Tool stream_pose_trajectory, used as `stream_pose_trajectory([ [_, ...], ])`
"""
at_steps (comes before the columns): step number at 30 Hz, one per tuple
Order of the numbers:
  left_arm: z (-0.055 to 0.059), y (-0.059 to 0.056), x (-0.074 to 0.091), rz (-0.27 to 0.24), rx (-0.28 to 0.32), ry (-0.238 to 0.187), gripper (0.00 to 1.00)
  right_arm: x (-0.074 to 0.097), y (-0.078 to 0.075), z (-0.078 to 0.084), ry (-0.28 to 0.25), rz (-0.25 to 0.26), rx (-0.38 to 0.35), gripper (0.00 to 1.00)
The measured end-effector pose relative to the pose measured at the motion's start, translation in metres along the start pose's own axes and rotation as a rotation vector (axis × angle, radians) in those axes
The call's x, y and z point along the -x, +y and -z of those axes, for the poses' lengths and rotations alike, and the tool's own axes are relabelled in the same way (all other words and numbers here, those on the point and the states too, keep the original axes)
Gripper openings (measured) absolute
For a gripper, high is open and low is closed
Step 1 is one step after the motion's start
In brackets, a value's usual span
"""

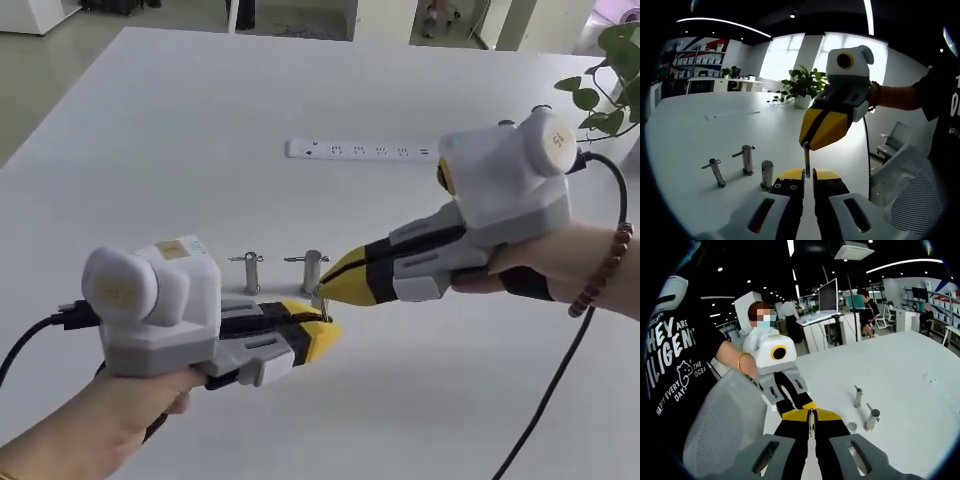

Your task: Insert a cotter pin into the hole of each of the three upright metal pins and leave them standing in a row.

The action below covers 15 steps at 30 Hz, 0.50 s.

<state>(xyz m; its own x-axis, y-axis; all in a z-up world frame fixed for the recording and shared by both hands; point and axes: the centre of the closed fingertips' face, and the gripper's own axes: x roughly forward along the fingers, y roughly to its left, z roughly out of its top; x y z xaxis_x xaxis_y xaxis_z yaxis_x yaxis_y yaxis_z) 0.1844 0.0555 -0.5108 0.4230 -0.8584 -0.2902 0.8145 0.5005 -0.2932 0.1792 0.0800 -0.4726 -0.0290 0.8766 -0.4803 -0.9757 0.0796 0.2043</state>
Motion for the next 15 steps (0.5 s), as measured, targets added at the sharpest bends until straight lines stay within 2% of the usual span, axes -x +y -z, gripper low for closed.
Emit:
stream_pose_trajectory([
  [10, 0.007, 0.001, 0.006, -0.009, -0.009, 0.036, 0.01, 0.003, 0.002, 0.011, 0.030, -0.005, 0.000, 0.00],
  [15, 0.015, -0.003, 0.008, 0.003, -0.065, 0.091, 0.00, 0.002, 0.004, 0.017, 0.061, -0.015, 0.019, 0.00],
])
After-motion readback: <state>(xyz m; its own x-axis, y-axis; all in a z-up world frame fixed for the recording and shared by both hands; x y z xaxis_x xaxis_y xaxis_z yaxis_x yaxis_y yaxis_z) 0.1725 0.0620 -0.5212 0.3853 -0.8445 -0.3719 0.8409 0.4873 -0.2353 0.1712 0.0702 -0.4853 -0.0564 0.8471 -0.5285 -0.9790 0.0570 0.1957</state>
